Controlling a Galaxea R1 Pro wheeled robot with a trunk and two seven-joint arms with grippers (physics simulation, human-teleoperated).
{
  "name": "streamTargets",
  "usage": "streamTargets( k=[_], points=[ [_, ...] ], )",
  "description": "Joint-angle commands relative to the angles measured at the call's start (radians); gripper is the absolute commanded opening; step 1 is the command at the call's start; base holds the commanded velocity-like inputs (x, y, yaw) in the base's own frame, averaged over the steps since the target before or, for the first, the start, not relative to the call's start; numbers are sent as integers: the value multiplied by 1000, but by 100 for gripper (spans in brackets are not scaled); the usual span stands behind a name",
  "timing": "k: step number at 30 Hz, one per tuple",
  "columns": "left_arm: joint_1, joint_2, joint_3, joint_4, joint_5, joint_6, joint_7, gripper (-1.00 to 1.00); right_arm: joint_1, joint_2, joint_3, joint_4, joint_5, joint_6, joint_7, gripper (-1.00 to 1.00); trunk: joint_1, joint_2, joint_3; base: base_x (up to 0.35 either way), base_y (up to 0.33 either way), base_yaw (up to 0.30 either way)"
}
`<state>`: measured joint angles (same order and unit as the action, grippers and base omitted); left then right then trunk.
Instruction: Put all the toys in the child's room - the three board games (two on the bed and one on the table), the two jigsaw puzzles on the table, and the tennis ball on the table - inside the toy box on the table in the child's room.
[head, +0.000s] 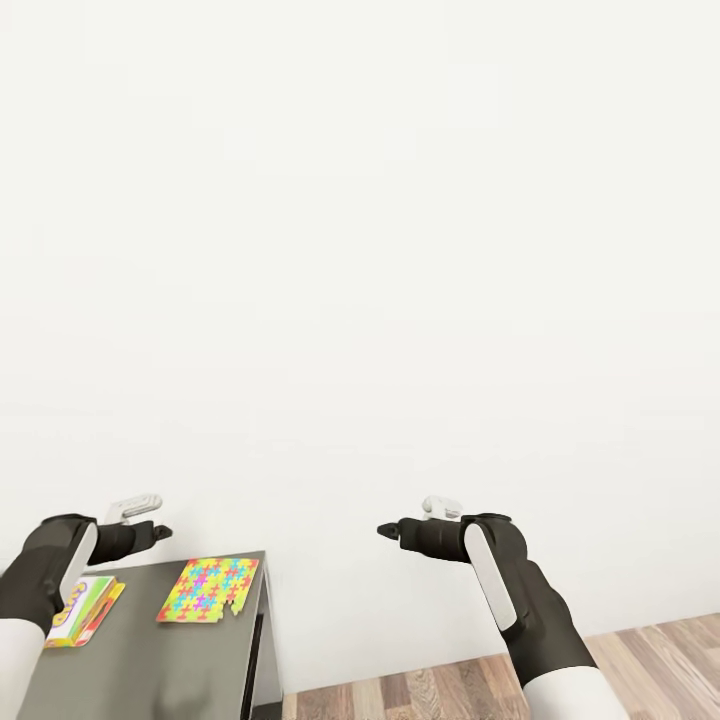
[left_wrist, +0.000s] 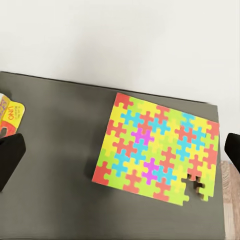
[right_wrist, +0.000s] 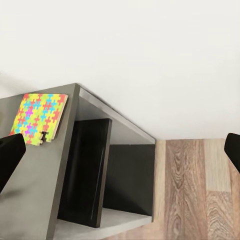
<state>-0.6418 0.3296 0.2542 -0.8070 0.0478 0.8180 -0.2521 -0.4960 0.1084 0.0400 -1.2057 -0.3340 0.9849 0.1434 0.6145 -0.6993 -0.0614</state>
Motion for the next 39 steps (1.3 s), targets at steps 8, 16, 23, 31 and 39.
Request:
streamTargets(
  k=[8,16,23,31,39],
  points=[
    [-1,-1,-1,36,4,-5,30,100,-1,1,-1,0,10,4,11,100,0,-2,-14,0,0,0],
    [-1,-1,-1,43,5,-9,35,100,-1,1,-1,0,10,5,13,100,0,-2,-28,0,0,0],
    [-1,0,0,44,9,-12,27,100,-1,1,-2,0,10,1,14,100,0,-2,-39,0,0,0],
    [-1,-3,-11,45,10,-88,19,100,-1,-1,-2,0,10,-6,15,100,0,-2,-52,0,0,0],
    [-1,-4,-84,46,11,-143,16,100,-1,0,-2,0,10,-8,15,100,0,-2,-65,0,0,0]
  ],
)
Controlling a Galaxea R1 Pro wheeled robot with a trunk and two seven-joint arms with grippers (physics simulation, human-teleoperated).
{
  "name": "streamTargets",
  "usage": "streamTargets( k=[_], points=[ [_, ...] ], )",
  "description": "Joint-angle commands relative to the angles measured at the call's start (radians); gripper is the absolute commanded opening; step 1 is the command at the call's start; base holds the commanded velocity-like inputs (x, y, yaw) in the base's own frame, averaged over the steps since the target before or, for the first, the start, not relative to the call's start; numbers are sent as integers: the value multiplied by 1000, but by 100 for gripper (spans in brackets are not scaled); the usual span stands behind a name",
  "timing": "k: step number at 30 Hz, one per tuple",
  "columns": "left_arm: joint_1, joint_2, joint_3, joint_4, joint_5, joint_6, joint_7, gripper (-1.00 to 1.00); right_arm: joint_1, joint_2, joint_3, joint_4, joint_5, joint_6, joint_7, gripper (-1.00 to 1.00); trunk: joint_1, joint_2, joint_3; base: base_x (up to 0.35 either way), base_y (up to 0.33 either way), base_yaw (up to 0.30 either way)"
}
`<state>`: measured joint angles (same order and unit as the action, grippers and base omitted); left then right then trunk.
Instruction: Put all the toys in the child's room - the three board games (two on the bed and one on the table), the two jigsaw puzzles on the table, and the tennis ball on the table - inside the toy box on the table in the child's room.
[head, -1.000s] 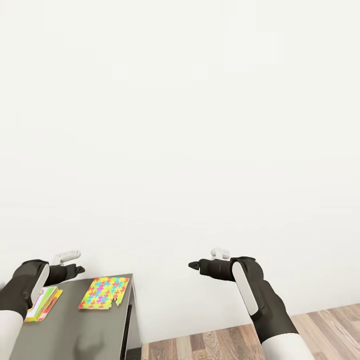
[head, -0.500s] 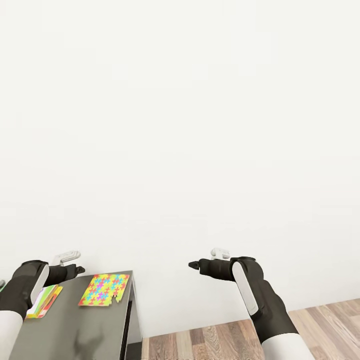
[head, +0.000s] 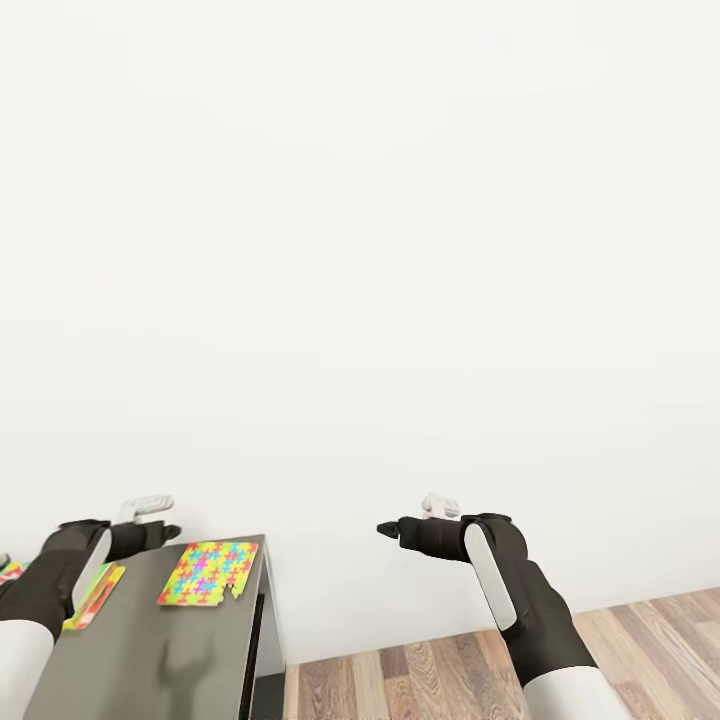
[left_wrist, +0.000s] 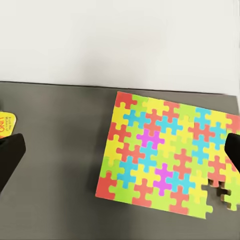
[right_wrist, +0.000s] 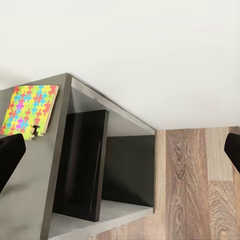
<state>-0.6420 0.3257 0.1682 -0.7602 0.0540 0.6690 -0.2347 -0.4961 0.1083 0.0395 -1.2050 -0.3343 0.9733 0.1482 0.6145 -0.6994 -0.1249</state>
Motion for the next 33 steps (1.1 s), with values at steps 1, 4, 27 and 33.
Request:
streamTargets(
  k=[1,4,27,33],
  points=[
    [-1,0,-1,-1,5,1,-1,100,-1,0,-1,-1,10,4,10,100,0,-2,-3,0,0,0],
    [-1,0,-8,-1,6,-17,-2,100,-1,1,-1,-1,10,4,10,100,0,-2,-8,0,0,0],
    [-1,-28,-25,-1,1,-58,-3,100,-1,1,-1,-2,10,3,10,100,0,-2,-46,0,0,0],
    [-1,-32,-44,-1,2,-61,-3,100,-1,1,-1,-3,9,2,10,100,0,-2,-56,0,0,0]
  ],
)
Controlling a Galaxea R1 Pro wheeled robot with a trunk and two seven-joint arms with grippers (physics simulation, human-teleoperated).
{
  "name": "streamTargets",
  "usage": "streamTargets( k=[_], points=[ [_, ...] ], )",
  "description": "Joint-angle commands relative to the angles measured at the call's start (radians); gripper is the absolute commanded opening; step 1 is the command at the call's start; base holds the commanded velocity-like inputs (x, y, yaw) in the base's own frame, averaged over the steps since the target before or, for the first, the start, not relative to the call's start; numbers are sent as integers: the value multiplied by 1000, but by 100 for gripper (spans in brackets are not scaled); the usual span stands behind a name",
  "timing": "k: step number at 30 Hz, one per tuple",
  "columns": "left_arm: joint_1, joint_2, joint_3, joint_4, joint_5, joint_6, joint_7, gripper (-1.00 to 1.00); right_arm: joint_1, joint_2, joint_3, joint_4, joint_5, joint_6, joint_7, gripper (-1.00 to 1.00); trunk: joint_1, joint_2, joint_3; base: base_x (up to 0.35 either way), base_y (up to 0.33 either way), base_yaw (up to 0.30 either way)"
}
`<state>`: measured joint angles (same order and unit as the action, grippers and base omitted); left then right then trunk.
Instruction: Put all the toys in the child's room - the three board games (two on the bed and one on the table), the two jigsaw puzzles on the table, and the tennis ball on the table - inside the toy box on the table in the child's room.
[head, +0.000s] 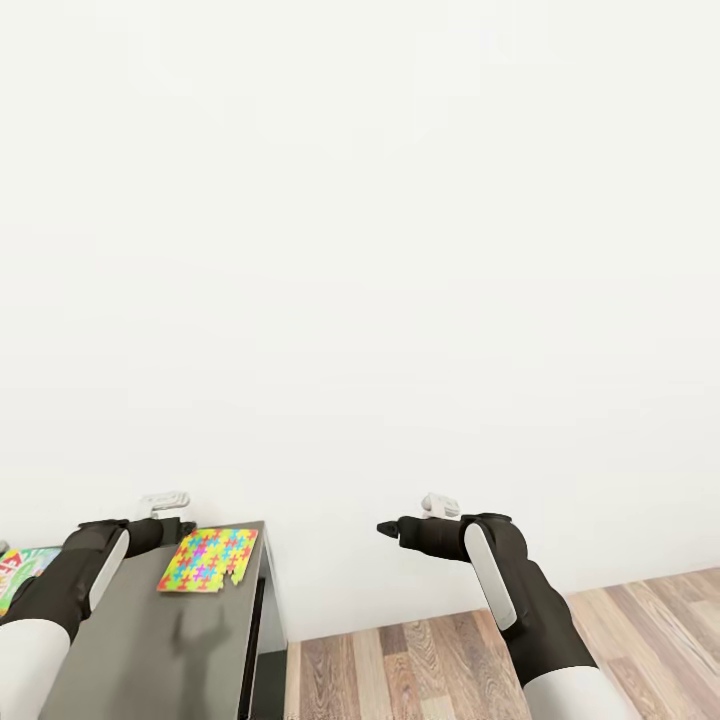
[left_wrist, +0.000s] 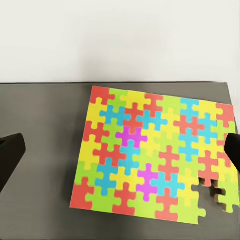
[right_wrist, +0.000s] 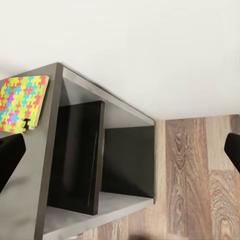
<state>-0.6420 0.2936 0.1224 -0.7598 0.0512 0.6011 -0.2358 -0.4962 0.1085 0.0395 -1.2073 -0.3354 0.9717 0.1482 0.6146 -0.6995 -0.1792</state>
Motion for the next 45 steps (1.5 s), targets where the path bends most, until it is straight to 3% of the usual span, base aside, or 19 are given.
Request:
streamTargets(
  k=[1,41,45],
  points=[
    [-1,0,0,-1,5,7,-2,100,-1,0,-1,-1,10,4,10,100,0,-1,-3,0,0,0],
    [-1,3,2,-11,10,5,-7,100,-1,2,-1,-5,12,2,10,100,0,-1,-69,0,0,0],
    [0,11,6,-15,13,7,-58,100,-1,2,-1,-6,12,2,10,100,0,-1,-76,0,0,0]
  ],
)
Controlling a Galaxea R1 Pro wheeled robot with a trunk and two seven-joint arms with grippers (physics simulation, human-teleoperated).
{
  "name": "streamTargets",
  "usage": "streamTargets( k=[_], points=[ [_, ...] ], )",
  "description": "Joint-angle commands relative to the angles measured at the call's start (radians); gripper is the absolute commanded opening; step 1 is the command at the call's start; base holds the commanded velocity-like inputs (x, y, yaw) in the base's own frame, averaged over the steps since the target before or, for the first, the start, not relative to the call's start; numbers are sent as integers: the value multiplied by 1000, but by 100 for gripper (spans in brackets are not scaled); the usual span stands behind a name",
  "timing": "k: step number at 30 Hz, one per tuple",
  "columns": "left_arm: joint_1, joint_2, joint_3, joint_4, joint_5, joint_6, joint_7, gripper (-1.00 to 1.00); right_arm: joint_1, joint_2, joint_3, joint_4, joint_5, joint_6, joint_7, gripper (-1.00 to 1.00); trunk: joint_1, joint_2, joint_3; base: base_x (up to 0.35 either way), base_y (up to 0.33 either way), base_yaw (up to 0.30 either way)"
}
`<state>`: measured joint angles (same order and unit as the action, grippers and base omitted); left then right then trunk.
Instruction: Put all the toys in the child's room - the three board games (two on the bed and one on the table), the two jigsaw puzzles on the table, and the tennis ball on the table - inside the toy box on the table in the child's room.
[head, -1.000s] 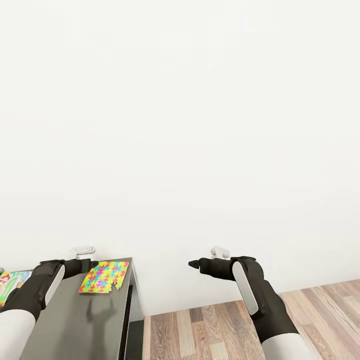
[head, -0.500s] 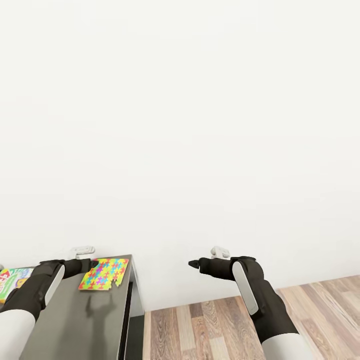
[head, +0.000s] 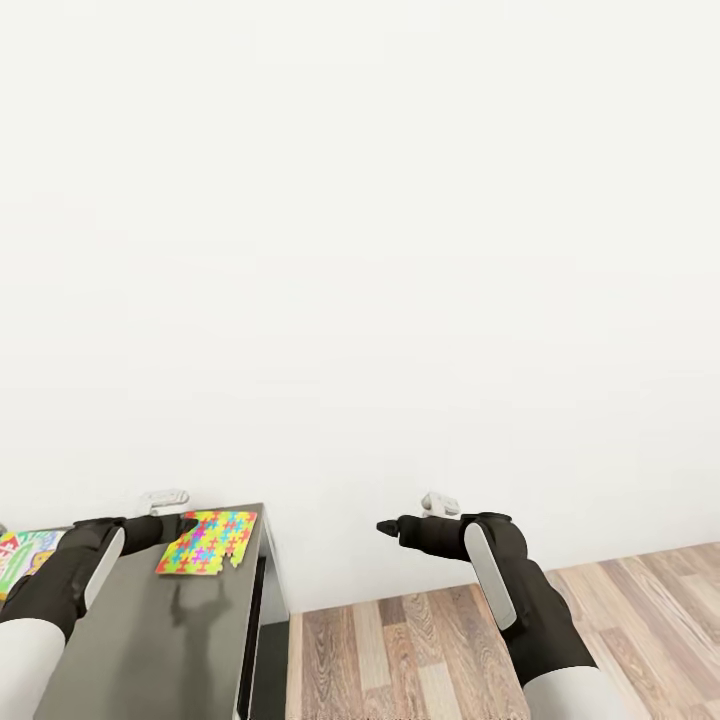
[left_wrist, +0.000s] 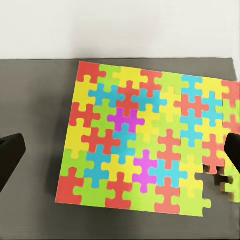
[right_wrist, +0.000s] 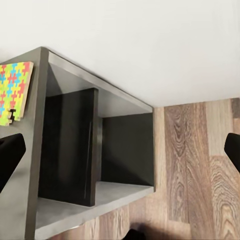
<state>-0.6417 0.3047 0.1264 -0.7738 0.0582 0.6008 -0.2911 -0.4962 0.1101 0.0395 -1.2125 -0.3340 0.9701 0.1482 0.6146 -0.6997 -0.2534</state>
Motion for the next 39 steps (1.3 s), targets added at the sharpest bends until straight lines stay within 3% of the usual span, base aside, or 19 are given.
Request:
streamTargets(
  k=[1,7,10,24,39],
  points=[
    [-1,3,3,-1,5,8,-21,100,-1,0,-1,-1,10,4,10,100,0,-1,-3,0,0,0],
    [-4,59,7,-1,2,25,-204,100,-1,0,-1,-2,10,4,10,100,0,-1,-13,0,0,0],
    [-4,71,7,-1,1,29,-237,100,-1,0,-1,-2,10,4,10,100,0,-1,-18,0,0,0],
    [-6,84,8,-2,2,21,-268,100,-1,0,-1,-2,9,4,10,100,0,-1,-41,0,0,0],
    [-6,84,9,-3,3,22,-260,100,-1,0,-1,-2,9,3,10,100,0,-1,-66,2,0,0]
  ],
)
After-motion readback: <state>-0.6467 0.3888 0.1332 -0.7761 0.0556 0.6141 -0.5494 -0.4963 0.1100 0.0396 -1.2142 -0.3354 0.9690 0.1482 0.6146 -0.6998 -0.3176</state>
